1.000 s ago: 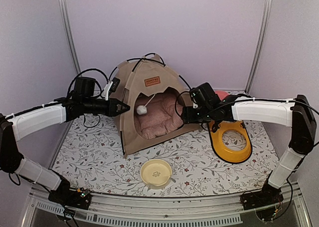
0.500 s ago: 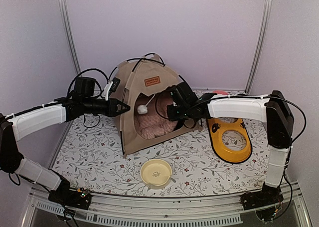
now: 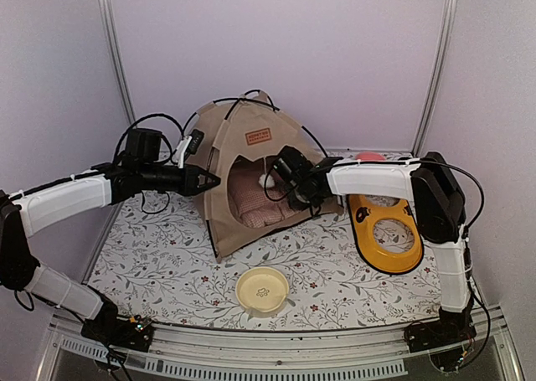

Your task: Set up the pet tent

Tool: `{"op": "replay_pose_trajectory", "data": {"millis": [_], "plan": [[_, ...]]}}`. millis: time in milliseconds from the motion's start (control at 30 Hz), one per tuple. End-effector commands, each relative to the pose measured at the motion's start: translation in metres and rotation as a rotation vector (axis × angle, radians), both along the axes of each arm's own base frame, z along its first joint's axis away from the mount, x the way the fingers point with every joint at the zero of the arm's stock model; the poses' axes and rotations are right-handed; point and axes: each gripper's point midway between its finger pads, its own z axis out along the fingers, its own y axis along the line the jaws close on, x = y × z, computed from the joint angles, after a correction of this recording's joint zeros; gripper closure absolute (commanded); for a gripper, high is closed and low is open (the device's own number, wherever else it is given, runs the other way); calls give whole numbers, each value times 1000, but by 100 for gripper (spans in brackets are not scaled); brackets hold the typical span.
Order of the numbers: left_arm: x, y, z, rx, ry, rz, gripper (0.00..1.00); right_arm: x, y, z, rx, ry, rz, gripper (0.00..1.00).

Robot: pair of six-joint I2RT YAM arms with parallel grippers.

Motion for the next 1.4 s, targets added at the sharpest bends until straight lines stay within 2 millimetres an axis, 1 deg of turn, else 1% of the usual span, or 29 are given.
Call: {"op": "replay_pose_trajectory", "data": {"millis": [0,67,100,233,300,500,567,633,667,767,833,900,1000,1033,1067,1167,1233,1267,1367], "plan": [[-1,5,-5,9,56,28,100,-12,4,46,-41,-90,9,23],[0,5,-5,9,56,28,100,-18,13,58,-13,-103,36,19],[0,5,-4,8,56,28,100,-21,18,63,10,-104,51,19],[0,5,-4,9,55,29,100,-29,33,80,90,-109,95,18],[0,5,-4,8,55,30,100,-32,42,86,132,-109,122,21],[0,6,-4,10,55,35,100,-40,64,90,220,-72,212,23],[0,6,-3,10,52,35,100,-45,67,91,247,-54,229,27],[0,7,-3,12,52,37,100,-48,66,85,257,-34,228,32],[0,8,-3,12,51,39,100,-48,64,80,257,-24,220,33],[0,8,-3,15,48,41,100,-47,59,55,252,28,207,35],[1,9,-3,18,46,48,100,-41,53,38,269,71,193,36],[2,11,-2,22,40,61,100,-27,43,23,287,94,169,36],[6,15,0,29,28,94,100,-5,38,3,301,116,151,36],[7,17,0,31,25,106,100,3,36,-8,294,130,141,36],[9,20,2,33,21,121,100,10,34,-23,279,151,129,36],[12,29,4,36,13,167,100,26,26,-44,266,194,88,35],[15,37,5,37,4,208,99,31,26,-44,267,197,81,35],[15,41,6,36,-1,227,99,33,28,-40,272,194,85,35],[19,52,6,30,-5,282,98,32,47,-16,314,149,134,35]]}}
